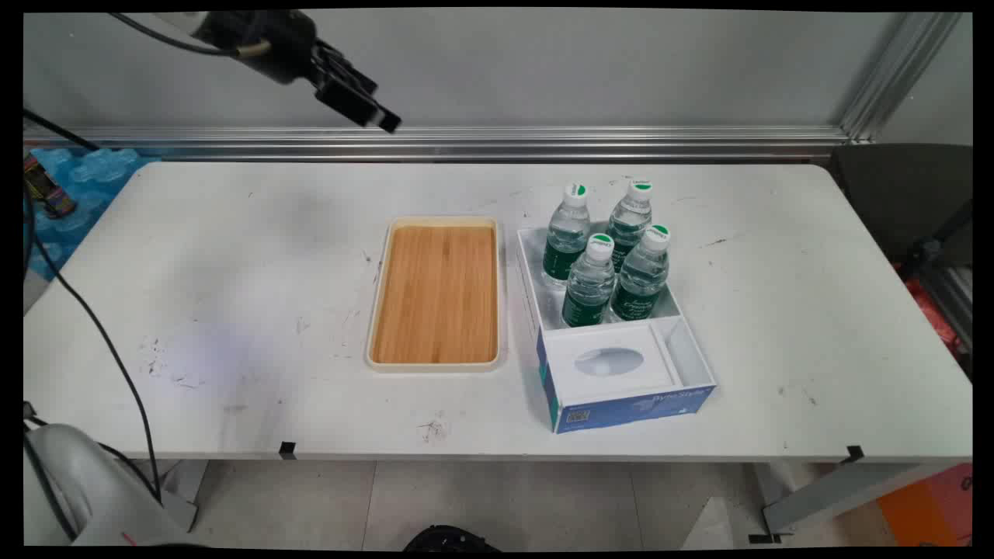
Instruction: Pick up the green bottle from the white box
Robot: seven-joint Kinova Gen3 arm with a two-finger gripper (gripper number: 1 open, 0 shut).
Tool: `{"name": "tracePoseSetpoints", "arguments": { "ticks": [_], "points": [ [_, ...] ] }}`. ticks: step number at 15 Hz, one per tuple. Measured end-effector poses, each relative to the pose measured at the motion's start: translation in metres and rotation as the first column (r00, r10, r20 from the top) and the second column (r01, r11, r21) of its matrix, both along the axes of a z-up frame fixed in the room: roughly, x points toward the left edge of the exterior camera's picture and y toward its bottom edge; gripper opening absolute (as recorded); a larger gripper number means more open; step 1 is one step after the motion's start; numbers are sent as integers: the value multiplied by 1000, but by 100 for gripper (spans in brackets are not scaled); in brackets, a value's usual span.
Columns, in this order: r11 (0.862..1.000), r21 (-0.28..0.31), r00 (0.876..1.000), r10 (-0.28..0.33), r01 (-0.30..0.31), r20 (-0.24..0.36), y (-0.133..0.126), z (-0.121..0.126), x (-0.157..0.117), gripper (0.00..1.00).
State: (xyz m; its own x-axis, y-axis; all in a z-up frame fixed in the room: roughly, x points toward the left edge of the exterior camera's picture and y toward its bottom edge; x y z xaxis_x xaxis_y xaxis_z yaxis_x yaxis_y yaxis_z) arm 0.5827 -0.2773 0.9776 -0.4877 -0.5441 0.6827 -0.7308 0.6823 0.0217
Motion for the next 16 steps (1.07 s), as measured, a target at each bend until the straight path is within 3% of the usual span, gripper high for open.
{"name": "tracePoseSetpoints", "arguments": {
  "ticks": [4, 9, 11, 16],
  "points": [
    [991, -14, 991, -135, 135, 8, -10, -10, -22, 100],
    [961, -27, 962, -274, 274, 6, -30, -33, -55, 100],
    [950, -35, 950, -311, 311, 11, -39, -46, -68, 100],
    [937, -41, 937, -348, 348, 9, -57, -71, -93, 100]
  ]
}}
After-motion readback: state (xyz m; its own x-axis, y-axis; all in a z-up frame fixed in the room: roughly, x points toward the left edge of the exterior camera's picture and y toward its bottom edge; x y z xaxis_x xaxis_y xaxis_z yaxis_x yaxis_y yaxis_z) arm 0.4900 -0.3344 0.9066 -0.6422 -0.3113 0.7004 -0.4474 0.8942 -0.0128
